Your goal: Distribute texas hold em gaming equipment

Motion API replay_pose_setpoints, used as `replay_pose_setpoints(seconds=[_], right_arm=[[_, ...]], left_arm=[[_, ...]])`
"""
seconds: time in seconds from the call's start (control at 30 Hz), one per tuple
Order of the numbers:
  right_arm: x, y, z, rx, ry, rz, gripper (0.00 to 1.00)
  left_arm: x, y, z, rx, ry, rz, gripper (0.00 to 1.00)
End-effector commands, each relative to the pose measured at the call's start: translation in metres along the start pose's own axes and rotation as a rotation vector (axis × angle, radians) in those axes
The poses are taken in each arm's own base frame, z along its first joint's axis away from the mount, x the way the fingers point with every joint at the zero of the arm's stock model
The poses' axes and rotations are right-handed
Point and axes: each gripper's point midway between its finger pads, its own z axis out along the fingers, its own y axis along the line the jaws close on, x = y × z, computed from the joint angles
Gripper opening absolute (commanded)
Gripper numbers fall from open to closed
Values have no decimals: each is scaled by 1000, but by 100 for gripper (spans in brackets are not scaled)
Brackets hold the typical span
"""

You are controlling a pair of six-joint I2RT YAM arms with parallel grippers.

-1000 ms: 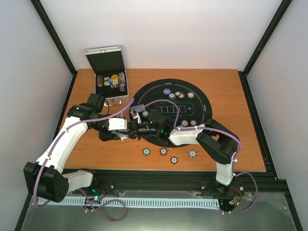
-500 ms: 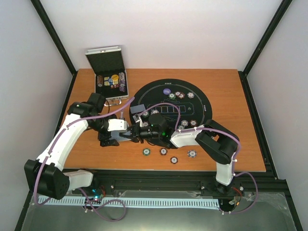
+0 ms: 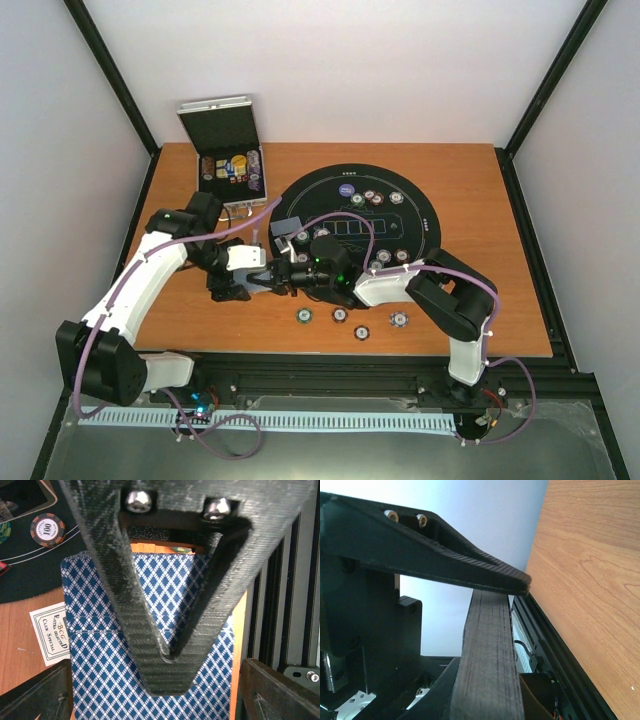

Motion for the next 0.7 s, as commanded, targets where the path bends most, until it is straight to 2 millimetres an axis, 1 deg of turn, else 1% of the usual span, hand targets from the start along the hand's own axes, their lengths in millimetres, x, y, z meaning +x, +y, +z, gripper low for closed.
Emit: replay_pose_setpoints(seconds=[0.0,0.13,0.37,0.53,0.67], right_arm=[[-1,27,-1,-78,-2,-65,3],[-2,23,2,-77,1,-56,3],[-2,11,6,-55,-1,-30,3],[-3,-1,8,-14,-1,-16,3],[-2,-12,8,18,-2,-5,3]], left_arm=[[-7,3,1,3,-27,-1,88],[-10,2,0,1,-49,3,84],[-8,-3,2,15,-48,1,75],[-15,-3,-6,-1,-74,9,69],[-16,-4,-10,-8,-76,17,61]])
